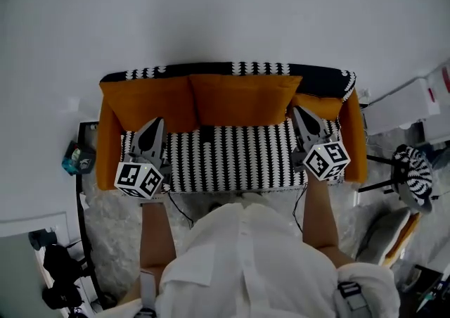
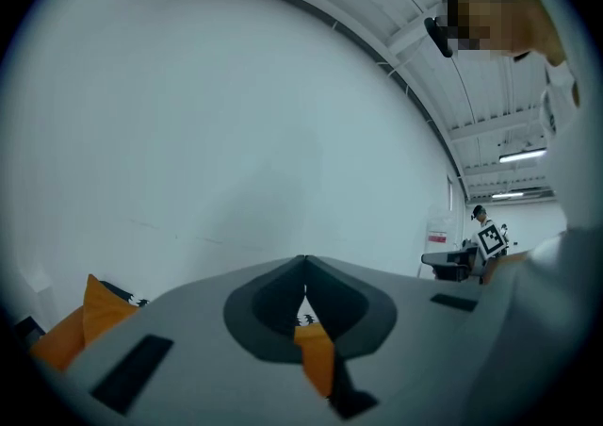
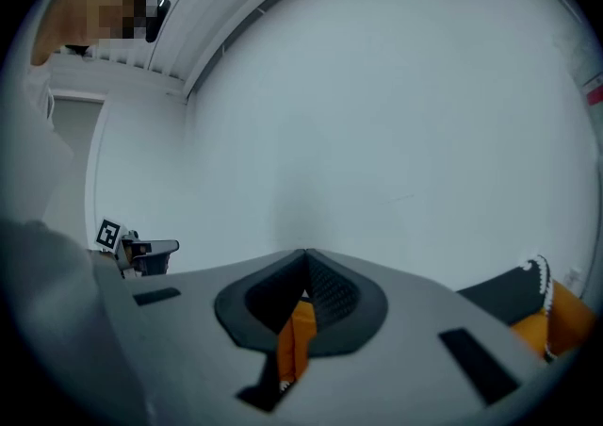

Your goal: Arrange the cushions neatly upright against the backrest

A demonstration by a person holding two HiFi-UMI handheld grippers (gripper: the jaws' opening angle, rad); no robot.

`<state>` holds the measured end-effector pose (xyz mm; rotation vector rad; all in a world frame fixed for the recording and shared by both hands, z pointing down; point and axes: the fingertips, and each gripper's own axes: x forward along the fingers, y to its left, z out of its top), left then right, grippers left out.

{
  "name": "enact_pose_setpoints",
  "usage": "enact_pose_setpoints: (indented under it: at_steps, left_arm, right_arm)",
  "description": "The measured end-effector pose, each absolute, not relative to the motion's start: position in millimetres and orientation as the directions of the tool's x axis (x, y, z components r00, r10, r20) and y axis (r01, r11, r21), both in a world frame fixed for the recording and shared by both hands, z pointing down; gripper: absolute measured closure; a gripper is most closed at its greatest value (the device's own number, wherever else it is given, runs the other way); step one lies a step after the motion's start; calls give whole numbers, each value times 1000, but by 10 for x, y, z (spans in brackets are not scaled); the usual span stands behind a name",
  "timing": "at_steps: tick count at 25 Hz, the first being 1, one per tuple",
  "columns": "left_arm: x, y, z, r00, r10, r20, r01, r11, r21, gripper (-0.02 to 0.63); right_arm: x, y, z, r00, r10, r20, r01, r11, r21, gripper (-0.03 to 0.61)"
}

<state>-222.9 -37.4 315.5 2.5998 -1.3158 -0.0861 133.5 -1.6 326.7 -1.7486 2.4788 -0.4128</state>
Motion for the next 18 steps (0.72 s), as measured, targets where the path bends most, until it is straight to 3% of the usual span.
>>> enact_pose_setpoints:
  at_steps: [10, 18]
  left_arm:
    - [-2718, 489, 2813, 647, -760, -53, -735, -641, 221, 598]
    - [-2801, 851, 2679, 687, -723, -80, -699, -687, 199, 598]
  right_arm:
    - [739, 1021, 3051, -306, -950, 58, -932, 286, -220, 572]
    - [678, 1582, 2966, -246, -969, 37, -950, 233, -207, 572]
